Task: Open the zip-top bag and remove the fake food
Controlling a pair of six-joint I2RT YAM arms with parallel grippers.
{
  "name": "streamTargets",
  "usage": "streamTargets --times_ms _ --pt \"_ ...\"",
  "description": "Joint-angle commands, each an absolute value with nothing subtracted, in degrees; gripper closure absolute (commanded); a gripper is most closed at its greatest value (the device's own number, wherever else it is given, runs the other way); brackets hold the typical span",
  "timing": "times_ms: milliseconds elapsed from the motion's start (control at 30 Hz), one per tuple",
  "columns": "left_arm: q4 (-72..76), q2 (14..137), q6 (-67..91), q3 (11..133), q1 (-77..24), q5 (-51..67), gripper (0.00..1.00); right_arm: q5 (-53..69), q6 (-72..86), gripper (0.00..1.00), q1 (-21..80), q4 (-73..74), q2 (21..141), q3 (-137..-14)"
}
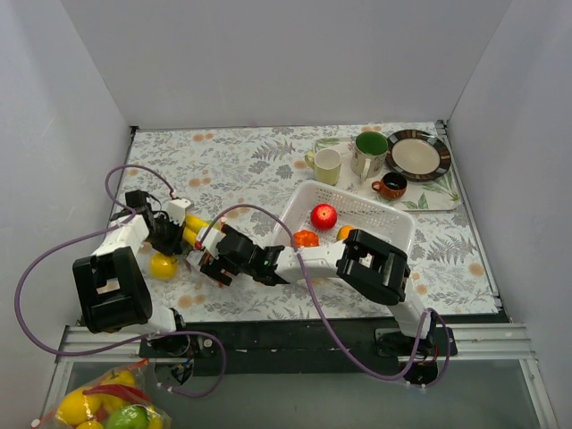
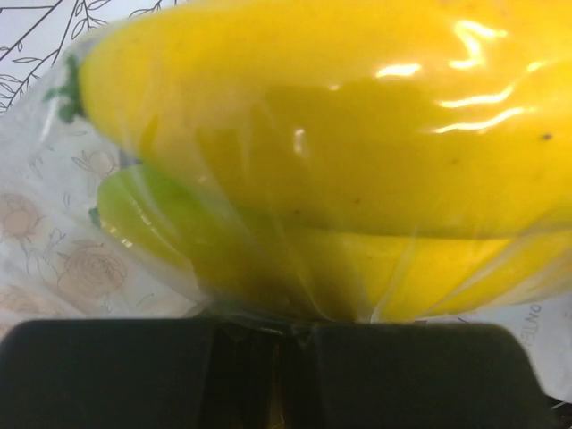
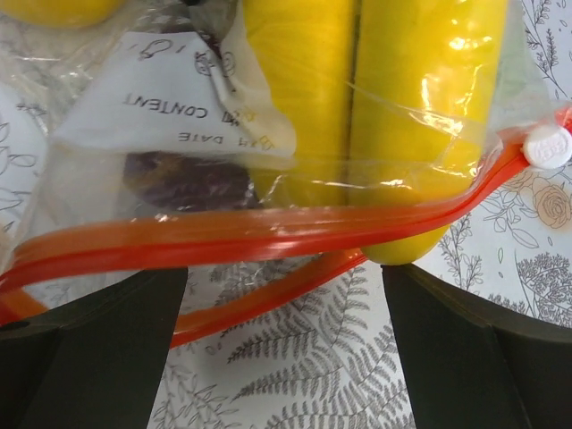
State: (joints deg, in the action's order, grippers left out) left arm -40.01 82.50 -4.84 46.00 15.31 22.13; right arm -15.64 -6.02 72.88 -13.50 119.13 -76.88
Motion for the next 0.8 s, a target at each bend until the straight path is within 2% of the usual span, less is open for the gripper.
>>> streamTargets --times_ms 0,300,600,700,733,767 --pt "-43.5 86.8 -9.5 42.6 15.0 16.8 1.0 -10.9 -6.7 0.01 70.8 -19.3 120.6 -81.3" --pt "-47.3 86.7 -14.1 40.6 15.0 16.3 1.0 -8.7 -8.6 0.01 67.9 -21.3 122.0 -82.4" --pt "-50.6 87.9 -14.2 43.4 14.7 18.6 1.0 -1.3 -5.2 0.02 67.9 -22.3 123.5 -85.9" --pt "-51.8 87.4 -13.6 44.0 14.6 20.3 1.0 1.9 -3.7 0.16 67.9 -20.2 124.3 -87.9" --pt "-51.9 87.2 -13.6 44.2 14.6 20.3 1.0 2.4 -2.7 0.28 67.9 -19.6 124.4 -87.9" --pt "-51.8 86.8 -13.4 44.3 14.7 20.3 1.0 3.1 -2.3 0.35 67.9 -19.0 123.9 -87.4"
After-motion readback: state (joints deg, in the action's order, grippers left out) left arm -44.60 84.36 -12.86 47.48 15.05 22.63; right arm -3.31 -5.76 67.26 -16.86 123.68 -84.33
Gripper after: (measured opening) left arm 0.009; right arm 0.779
